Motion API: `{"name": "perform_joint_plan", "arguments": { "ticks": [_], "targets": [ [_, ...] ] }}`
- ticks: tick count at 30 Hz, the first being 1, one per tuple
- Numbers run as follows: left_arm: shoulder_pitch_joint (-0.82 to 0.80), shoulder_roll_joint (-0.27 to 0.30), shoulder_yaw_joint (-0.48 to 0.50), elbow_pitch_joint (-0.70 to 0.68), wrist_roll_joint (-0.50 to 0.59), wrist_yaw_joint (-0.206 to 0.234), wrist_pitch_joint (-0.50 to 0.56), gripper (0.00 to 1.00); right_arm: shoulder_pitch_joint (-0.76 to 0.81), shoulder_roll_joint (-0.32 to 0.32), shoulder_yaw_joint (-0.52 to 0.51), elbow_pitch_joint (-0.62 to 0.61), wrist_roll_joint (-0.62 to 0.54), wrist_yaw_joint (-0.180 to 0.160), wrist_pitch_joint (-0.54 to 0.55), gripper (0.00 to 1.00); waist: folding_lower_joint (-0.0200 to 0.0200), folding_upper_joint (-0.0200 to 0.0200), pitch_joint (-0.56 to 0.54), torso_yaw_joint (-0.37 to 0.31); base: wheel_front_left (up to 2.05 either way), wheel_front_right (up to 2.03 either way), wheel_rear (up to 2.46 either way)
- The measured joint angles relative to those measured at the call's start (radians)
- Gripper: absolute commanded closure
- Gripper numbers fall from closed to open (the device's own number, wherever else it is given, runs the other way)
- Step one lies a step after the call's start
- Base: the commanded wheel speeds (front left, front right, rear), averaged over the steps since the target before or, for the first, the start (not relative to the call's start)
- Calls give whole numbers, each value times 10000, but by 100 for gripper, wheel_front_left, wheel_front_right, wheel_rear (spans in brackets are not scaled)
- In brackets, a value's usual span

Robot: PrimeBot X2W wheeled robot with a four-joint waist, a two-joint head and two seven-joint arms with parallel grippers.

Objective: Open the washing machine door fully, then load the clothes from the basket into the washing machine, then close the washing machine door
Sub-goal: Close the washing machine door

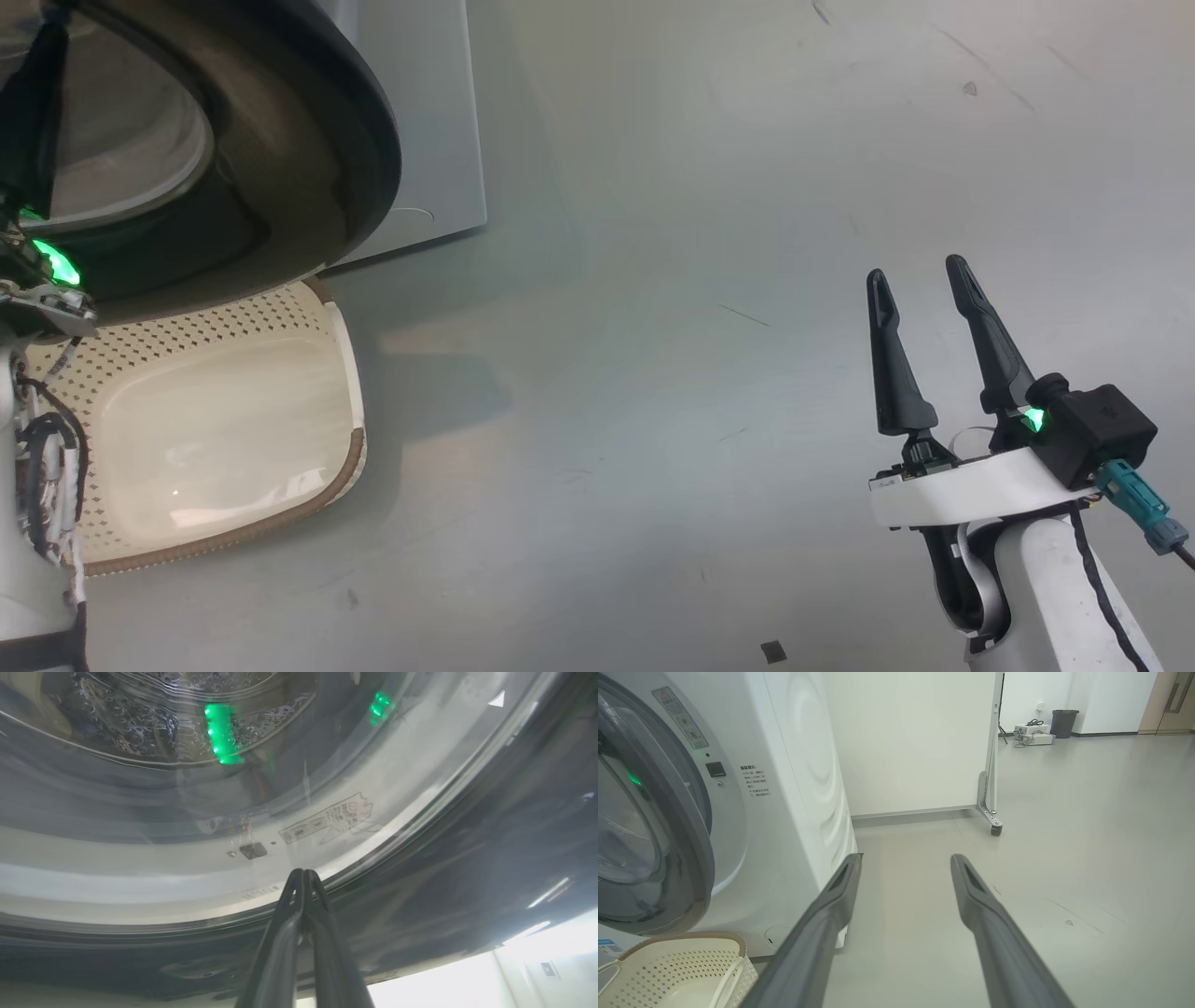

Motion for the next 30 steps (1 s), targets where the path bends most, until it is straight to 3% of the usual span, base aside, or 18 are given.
{"name": "perform_joint_plan", "arguments": {
  "ticks": [9, 20, 30],
  "targets": [
    [-368, -102, -157, 809, 213, -100, -353, 100, -34, 19, -132, -13, 0, -2, -2, 0, -1, 0, 220, -136, 0, 0, 0],
    [10, -161, -462, 1083, 604, -182, -341, 100, -49, 42, -328, -29, 2, -21, -2, 0, -1, 0, 163, 161, 0, 0, 0],
    [1170, -725, 82, -33, 474, -184, -861, 100, -49, 56, -477, 38, 13, -21, -2, 0, -1, 0, -94, 543, 0, 0, 0]
  ]
}}
